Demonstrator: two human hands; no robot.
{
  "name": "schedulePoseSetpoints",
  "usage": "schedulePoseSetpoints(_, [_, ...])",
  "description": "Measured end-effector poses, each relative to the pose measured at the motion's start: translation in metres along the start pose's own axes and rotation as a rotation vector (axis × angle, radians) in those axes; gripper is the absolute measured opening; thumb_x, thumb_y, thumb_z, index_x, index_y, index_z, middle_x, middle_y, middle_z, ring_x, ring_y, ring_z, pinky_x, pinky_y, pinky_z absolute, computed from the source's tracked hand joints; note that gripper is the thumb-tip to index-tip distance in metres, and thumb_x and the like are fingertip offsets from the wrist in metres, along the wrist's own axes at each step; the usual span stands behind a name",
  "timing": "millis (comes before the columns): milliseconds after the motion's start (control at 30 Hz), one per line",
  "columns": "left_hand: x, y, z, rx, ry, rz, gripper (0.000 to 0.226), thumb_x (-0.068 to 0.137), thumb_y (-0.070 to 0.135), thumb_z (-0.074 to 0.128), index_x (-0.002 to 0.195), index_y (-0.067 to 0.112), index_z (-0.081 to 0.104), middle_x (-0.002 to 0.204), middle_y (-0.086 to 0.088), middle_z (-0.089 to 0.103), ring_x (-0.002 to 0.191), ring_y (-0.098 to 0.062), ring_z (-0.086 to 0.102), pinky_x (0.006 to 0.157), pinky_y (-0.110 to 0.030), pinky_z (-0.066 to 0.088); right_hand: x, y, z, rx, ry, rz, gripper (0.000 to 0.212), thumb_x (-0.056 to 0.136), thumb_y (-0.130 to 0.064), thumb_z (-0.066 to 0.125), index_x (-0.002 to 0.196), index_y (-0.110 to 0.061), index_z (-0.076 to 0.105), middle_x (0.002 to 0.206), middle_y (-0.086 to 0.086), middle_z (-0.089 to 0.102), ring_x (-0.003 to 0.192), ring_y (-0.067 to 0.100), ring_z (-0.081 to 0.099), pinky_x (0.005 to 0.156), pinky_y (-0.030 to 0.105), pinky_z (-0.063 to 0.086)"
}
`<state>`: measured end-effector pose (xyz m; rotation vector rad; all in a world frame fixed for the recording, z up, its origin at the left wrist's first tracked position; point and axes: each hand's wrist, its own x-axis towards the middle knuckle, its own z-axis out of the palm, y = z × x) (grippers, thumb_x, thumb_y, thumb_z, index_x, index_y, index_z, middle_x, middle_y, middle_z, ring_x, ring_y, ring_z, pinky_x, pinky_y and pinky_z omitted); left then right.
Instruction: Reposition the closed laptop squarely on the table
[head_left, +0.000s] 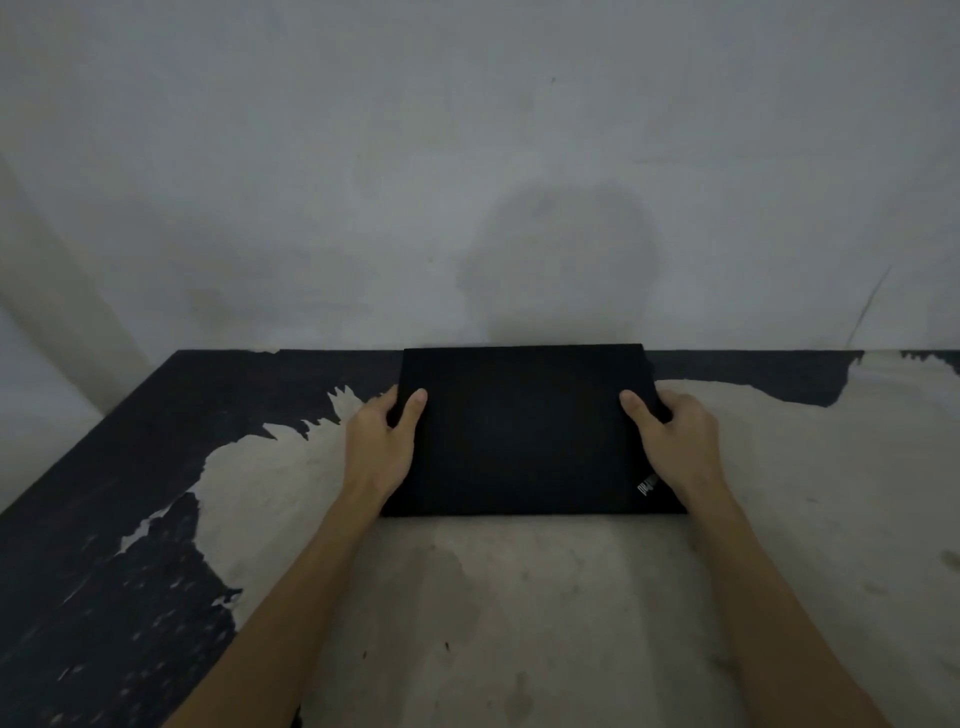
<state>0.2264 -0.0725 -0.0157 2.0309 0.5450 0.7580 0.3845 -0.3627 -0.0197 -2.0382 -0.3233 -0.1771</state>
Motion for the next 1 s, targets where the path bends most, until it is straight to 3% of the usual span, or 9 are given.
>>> schedulePoseSetpoints(100, [0.005, -0.007, 0.0, 0.108, 0.025, -0.033, 0.037, 0.102, 0.043, 0.056, 0.111, 0.012, 0.075, 0.095, -0.005, 0.067, 0.083, -0.01, 0.063, 0.068, -0.018, 0.046, 0.002, 0.003, 0.001, -0.006, -0.026, -0.005, 0.028, 0.095, -0.042, 0.066, 0.078, -0.021, 0.073, 0.069, -0.005, 0.072, 0.062, 0.005, 0.066, 0.049, 0.007, 0.043])
schedulePoseSetpoints(167, [0.006, -0.009, 0.001, 0.137, -0.01, -0.041, 0.039, 0.102, 0.041, 0.056, 0.106, 0.008, 0.076, 0.097, -0.013, 0.069, 0.09, -0.022, 0.065, 0.074, -0.029, 0.05, 0.004, 0.005, 0.001, -0.025, -0.028, 0.005, 0.029, 0.094, -0.042, 0.068, 0.08, -0.018, 0.076, 0.07, -0.001, 0.073, 0.063, 0.008, 0.067, 0.049, 0.011, 0.043])
schedulePoseSetpoints(267, [0.008, -0.008, 0.0, 0.145, -0.029, -0.061, 0.038, 0.102, 0.039, 0.058, 0.108, 0.006, 0.076, 0.1, -0.017, 0.071, 0.096, -0.029, 0.067, 0.083, -0.041, 0.055, 0.008, 0.005, 0.002, -0.063, -0.036, 0.027, 0.03, 0.094, -0.04, 0.069, 0.086, -0.013, 0.08, 0.073, 0.002, 0.074, 0.068, 0.009, 0.067, 0.054, 0.017, 0.043])
schedulePoseSetpoints(400, [0.009, -0.008, 0.001, 0.184, -0.033, -0.104, 0.042, 0.101, 0.04, 0.059, 0.11, 0.002, 0.075, 0.106, -0.018, 0.07, 0.098, -0.03, 0.068, 0.089, -0.046, 0.055, 0.008, 0.003, 0.002, -0.104, -0.058, 0.049, 0.031, 0.093, -0.04, 0.069, 0.089, -0.012, 0.08, 0.072, 0.003, 0.075, 0.067, 0.011, 0.068, 0.054, 0.021, 0.044])
schedulePoseSetpoints(500, [0.009, -0.008, 0.0, 0.217, -0.017, -0.121, 0.044, 0.1, 0.039, 0.061, 0.112, -0.001, 0.074, 0.114, -0.018, 0.068, 0.1, -0.028, 0.067, 0.093, -0.041, 0.054, 0.007, 0.001, 0.001, -0.113, -0.073, 0.075, 0.031, 0.093, -0.042, 0.069, 0.092, -0.014, 0.08, 0.074, 0.001, 0.074, 0.067, 0.012, 0.068, 0.053, 0.023, 0.045])
schedulePoseSetpoints(633, [0.008, -0.005, 0.0, 0.229, -0.02, -0.103, 0.039, 0.101, 0.037, 0.061, 0.103, 0.001, 0.077, 0.1, -0.013, 0.068, 0.089, -0.023, 0.066, 0.085, -0.04, 0.053, 0.004, -0.003, -0.001, -0.102, -0.07, 0.086, 0.031, 0.092, -0.042, 0.071, 0.101, -0.014, 0.081, 0.076, -0.002, 0.075, 0.068, 0.009, 0.069, 0.056, 0.022, 0.049])
schedulePoseSetpoints(767, [0.005, 0.0, -0.004, 0.216, -0.015, -0.108, 0.038, 0.1, 0.034, 0.063, 0.123, 0.005, 0.074, 0.113, -0.016, 0.068, 0.102, -0.027, 0.066, 0.092, -0.041, 0.053, 0.001, -0.008, -0.004, -0.091, -0.063, 0.103, 0.032, 0.092, -0.038, 0.072, 0.108, -0.011, 0.08, 0.083, 0.002, 0.075, 0.072, 0.012, 0.067, 0.066, 0.029, 0.054])
schedulePoseSetpoints(900, [-0.009, 0.006, -0.012, 0.186, 0.031, -0.01, 0.032, 0.095, 0.017, 0.071, 0.126, 0.009, 0.072, 0.115, -0.015, 0.066, 0.092, -0.016, 0.063, 0.091, -0.03, 0.053, -0.006, -0.019, -0.008, -0.189, -0.067, 0.07, 0.031, 0.094, -0.032, 0.071, 0.108, -0.005, 0.077, 0.095, 0.013, 0.076, 0.072, 0.021, 0.068, 0.064, 0.029, 0.051])
schedulePoseSetpoints(1000, [-0.02, 0.011, -0.019, 0.206, 0.048, 0.11, 0.021, 0.092, 0.013, 0.074, 0.113, 0.013, 0.077, 0.114, -0.01, 0.067, 0.086, -0.009, 0.06, 0.082, -0.012, 0.048, -0.014, -0.035, -0.007, -0.321, 0.021, -0.003, 0.038, 0.09, -0.025, 0.076, 0.121, -0.003, 0.071, 0.113, 0.02, 0.068, 0.095, 0.03, 0.066, 0.083, 0.036, 0.054])
